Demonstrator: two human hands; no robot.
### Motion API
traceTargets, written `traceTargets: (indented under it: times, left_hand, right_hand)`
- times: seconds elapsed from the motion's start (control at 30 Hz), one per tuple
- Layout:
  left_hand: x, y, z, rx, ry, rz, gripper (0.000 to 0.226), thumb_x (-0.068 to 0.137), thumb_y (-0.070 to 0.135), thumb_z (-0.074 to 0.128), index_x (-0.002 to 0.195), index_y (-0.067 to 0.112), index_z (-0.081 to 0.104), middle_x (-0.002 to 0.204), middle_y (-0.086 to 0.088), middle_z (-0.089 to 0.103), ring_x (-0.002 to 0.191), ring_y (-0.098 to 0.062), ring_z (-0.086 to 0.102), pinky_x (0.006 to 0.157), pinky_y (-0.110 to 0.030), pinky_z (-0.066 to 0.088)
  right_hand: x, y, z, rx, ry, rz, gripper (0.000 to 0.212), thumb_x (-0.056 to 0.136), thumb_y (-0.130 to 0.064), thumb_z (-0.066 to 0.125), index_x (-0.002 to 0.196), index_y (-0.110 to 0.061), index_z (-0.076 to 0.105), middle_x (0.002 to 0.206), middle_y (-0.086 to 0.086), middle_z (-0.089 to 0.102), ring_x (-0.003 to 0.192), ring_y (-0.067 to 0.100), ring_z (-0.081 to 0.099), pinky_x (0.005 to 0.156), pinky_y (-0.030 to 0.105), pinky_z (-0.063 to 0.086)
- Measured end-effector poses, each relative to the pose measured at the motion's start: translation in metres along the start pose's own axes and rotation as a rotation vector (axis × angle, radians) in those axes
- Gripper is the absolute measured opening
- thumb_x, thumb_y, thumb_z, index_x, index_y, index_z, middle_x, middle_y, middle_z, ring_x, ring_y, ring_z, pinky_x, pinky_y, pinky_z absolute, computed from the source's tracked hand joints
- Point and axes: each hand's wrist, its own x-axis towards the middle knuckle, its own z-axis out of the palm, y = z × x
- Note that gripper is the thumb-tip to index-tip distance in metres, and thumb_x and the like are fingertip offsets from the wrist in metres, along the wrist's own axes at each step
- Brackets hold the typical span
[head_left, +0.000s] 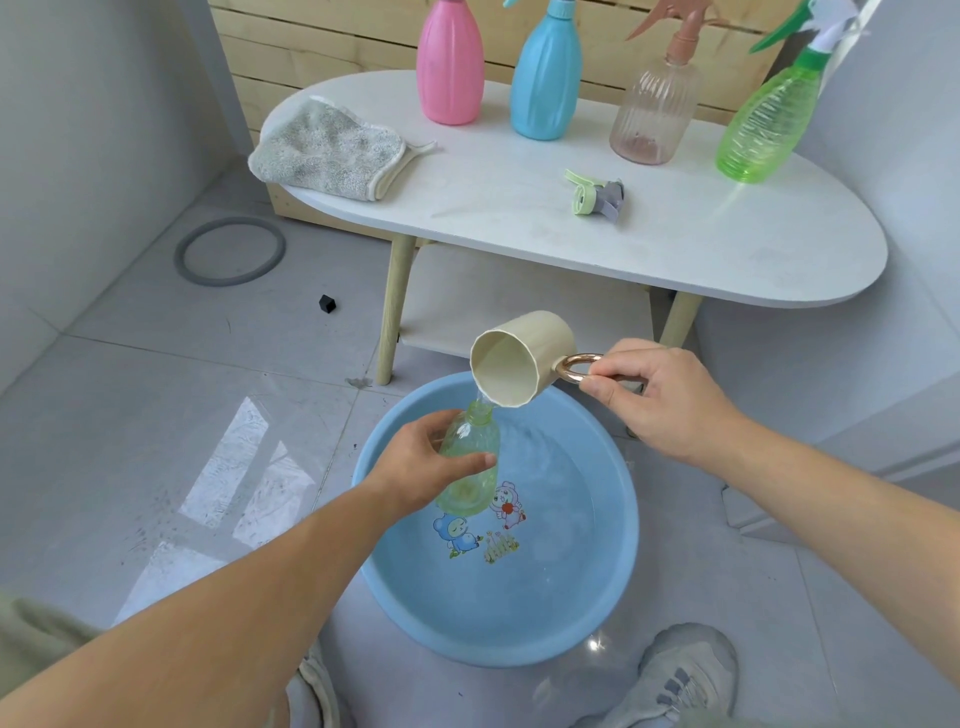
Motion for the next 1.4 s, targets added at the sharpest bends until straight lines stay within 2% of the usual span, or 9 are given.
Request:
traceTargets:
  times: [0.1,0.37,0.53,0.77,0.9,1.03,1.23,1.4]
  left_hand:
    - [0.0,-0.001,0.0,-0.004,0.001,-0.005,0.057,0.075,0.028,0.091,0.127,0.027,0.068,0.111,0.013,0.075,0.098,-0.003,0.073,0.087,-0.024,0.059]
    - [0.0,-0.001,0.0,-0.017,-0.004,-0.002,0.05,0.076,0.026,0.091,0.12,0.032,0.068,0.109,0.015,0.076,0.096,-0.002,0.073,0.085,-0.024,0.059]
    - [-0.002,0.002,0.0,-0.014,-0.011,-0.003,0.042,0.077,0.024,0.09,0.109,0.039,0.067,0.104,0.018,0.076,0.091,0.001,0.073,0.075,-0.015,0.057]
    - [-0.004,0.003,0.0,0.001,-0.006,-0.007,0.046,0.077,0.026,0.09,0.117,0.034,0.068,0.106,0.019,0.074,0.09,0.003,0.072,0.069,-0.009,0.054]
    - [-0.003,0.003,0.0,0.001,-0.009,-0.011,0.042,0.077,0.026,0.09,0.11,0.039,0.067,0.104,0.019,0.075,0.09,0.003,0.072,0.074,-0.014,0.058]
    - [-0.004,0.005,0.0,-0.003,-0.015,-0.007,0.04,0.078,0.026,0.09,0.105,0.043,0.065,0.103,0.021,0.074,0.089,0.006,0.071,0.068,-0.008,0.053]
    - [-0.003,0.004,0.0,-0.009,-0.004,-0.012,0.046,0.077,0.029,0.09,0.113,0.038,0.065,0.108,0.019,0.073,0.094,0.003,0.071,0.071,-0.01,0.054]
    - [-0.001,0.001,0.0,-0.005,-0.002,-0.015,0.047,0.076,0.029,0.09,0.115,0.037,0.065,0.109,0.02,0.072,0.098,0.0,0.071,0.08,-0.017,0.058]
  right_hand:
    - [0.001,0.002,-0.001,-0.029,0.005,-0.014,0.014,0.09,-0.025,0.069,0.08,-0.035,0.071,0.084,-0.011,0.064,0.083,0.002,0.06,0.071,0.008,0.039]
    - [0.001,0.001,-0.002,-0.093,0.015,-0.084,0.011,0.092,-0.023,0.067,0.084,-0.021,0.075,0.083,-0.009,0.062,0.08,0.006,0.056,0.061,0.01,0.036]
    - [0.001,0.002,-0.001,-0.129,0.03,-0.128,0.01,0.092,-0.022,0.068,0.084,-0.021,0.074,0.083,-0.009,0.061,0.084,0.01,0.057,0.068,0.018,0.035]
    - [0.003,0.004,-0.001,-0.174,0.054,-0.194,0.009,0.09,-0.022,0.07,0.085,-0.017,0.075,0.085,-0.007,0.063,0.087,0.016,0.056,0.078,0.027,0.043]
    - [0.004,0.005,0.0,-0.203,0.066,-0.242,0.01,0.09,-0.023,0.07,0.086,-0.015,0.075,0.086,-0.004,0.064,0.088,0.017,0.054,0.08,0.032,0.046]
    - [0.004,0.006,0.001,-0.222,0.074,-0.292,0.015,0.089,-0.027,0.066,0.085,-0.015,0.075,0.085,-0.003,0.064,0.089,0.02,0.055,0.081,0.037,0.048]
    - [0.005,0.007,0.002,-0.296,0.085,-0.399,0.017,0.089,-0.024,0.066,0.083,-0.011,0.075,0.082,0.001,0.063,0.09,0.025,0.055,0.085,0.035,0.046]
    - [0.006,0.013,0.004,-0.347,0.088,-0.513,0.024,0.093,-0.027,0.061,0.085,-0.01,0.074,0.083,0.001,0.062,0.097,0.027,0.055,0.089,0.036,0.045]
